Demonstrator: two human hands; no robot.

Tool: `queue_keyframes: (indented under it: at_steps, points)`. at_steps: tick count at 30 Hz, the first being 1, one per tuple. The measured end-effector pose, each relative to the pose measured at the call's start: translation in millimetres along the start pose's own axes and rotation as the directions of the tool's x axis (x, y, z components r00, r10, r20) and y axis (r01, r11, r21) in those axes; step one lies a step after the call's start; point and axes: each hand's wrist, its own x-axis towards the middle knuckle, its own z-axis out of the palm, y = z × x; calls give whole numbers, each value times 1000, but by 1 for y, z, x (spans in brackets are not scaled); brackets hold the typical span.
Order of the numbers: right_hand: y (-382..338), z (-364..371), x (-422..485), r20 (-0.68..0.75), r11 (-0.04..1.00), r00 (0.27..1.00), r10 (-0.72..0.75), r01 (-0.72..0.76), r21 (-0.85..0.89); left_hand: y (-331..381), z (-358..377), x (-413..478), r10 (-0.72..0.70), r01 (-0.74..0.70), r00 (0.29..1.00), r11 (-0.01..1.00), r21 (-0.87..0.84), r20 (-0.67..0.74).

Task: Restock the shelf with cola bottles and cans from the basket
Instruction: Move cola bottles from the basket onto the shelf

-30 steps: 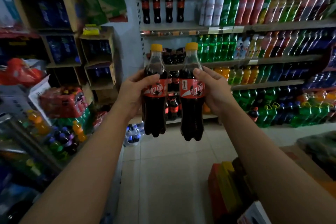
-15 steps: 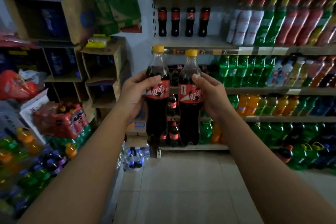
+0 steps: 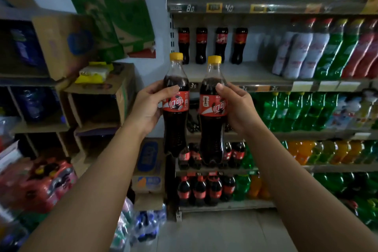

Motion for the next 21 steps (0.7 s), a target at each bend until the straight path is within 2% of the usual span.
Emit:
queue_keyframes:
  at_steps: [7,14,18,21]
  points:
    - [-2,-8,93,12,999,999,-38,38,9,7,-12,98,25,-22,999,998,-62,37]
    - [-5,-44,172,-14,995,996,-86,87,58,-1,-7,185,39,-37,999,993,-116,10]
    - [-8,-69,221,38,987,992,-124,120,104,-9,7,228,90,-87,996,986,-141,17]
    - [-11,-83,253,93,984,986,-136,124,124,-10,12,253,153,-143,985,984,-108,86]
